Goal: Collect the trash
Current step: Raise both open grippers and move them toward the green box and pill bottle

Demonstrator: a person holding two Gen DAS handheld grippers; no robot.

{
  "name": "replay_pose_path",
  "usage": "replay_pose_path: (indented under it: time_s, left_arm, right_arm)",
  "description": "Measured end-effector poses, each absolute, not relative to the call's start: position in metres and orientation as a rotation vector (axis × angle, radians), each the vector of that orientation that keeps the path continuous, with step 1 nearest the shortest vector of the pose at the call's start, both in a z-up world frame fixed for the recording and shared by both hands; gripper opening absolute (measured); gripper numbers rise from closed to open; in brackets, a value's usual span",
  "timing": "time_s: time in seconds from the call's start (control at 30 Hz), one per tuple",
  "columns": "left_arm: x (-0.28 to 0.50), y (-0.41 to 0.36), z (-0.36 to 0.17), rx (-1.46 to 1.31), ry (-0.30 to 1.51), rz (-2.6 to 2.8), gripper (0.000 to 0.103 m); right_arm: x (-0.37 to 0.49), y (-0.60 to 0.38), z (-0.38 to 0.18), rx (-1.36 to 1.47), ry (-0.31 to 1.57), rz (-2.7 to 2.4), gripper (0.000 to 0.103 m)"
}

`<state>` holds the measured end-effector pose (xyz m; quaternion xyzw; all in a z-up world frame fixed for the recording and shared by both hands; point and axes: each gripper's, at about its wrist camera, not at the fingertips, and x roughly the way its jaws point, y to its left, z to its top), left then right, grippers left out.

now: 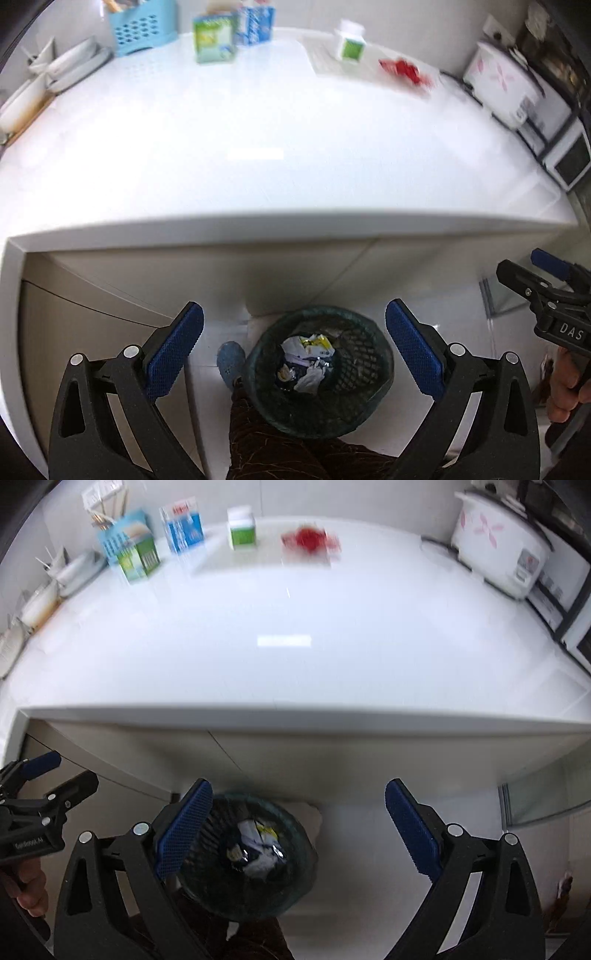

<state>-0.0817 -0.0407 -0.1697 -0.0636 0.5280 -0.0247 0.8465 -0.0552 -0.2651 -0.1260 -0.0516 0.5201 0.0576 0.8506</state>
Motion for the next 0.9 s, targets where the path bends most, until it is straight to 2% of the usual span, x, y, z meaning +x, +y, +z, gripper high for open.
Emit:
replay_pose_path:
  time_s: [0.43,0.9]
  left_arm:
    - [-0.054,-0.013,-0.074,-0.172,0.971,-0.008,0.097]
    - [0.004,0.008,-0.020,-0.170,0.891,0.033,0.097]
  right_arm:
    - [-0.017,-0.247,-0.040,-0.086,0.931,0.167,0.091]
    - [0.036,-0.221,0.008,-0.091,0.834,0.198,0.091]
